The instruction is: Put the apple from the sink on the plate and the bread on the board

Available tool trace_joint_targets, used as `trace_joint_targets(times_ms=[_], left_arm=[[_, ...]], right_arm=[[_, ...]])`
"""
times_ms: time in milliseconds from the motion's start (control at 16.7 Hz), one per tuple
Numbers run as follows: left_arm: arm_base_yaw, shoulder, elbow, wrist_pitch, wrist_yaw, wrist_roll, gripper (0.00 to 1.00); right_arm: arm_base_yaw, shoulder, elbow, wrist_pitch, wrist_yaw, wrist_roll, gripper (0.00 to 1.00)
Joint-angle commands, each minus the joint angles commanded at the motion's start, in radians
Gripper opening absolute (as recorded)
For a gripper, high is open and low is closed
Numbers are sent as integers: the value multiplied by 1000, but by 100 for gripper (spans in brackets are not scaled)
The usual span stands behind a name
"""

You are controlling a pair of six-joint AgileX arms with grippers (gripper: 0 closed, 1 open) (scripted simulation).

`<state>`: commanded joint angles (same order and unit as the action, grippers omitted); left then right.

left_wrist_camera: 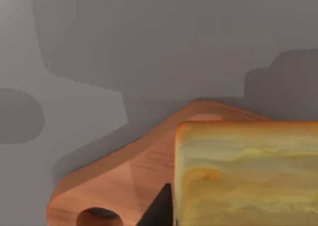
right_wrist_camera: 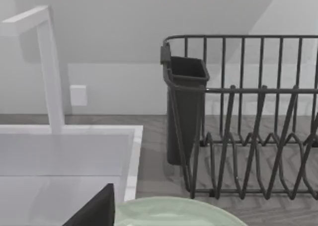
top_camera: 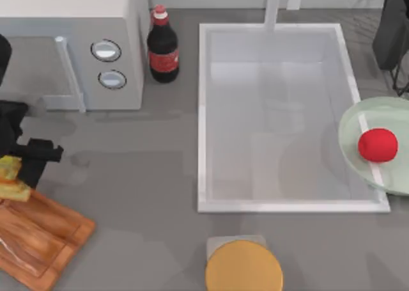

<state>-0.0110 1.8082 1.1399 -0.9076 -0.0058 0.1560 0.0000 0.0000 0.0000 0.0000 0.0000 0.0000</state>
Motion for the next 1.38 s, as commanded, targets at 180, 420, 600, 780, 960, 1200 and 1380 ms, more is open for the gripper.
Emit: trace_joint_targets(times_ms=[180, 420, 600, 780, 960, 1200, 1380], left_arm=[[-1, -30, 87, -152, 0, -1, 0], [-2, -83, 193, -304, 0, -4, 0], [-3, -96, 208, -319, 0, -4, 0], [-1, -92, 205, -316, -1, -3, 0], [2, -94, 195, -311, 0, -57, 0], [9, -101, 156, -290, 4, -279, 0], [16, -111, 115, -268, 7, -543, 0]], right_arm=[[0, 0, 0, 0, 0, 0, 100], [0, 0, 0, 0, 0, 0, 100], [0, 0, 0, 0, 0, 0, 100], [0, 0, 0, 0, 0, 0, 100], [0, 0, 0, 0, 0, 0, 100], [0, 0, 0, 0, 0, 0, 100], [0, 0, 0, 0, 0, 0, 100]])
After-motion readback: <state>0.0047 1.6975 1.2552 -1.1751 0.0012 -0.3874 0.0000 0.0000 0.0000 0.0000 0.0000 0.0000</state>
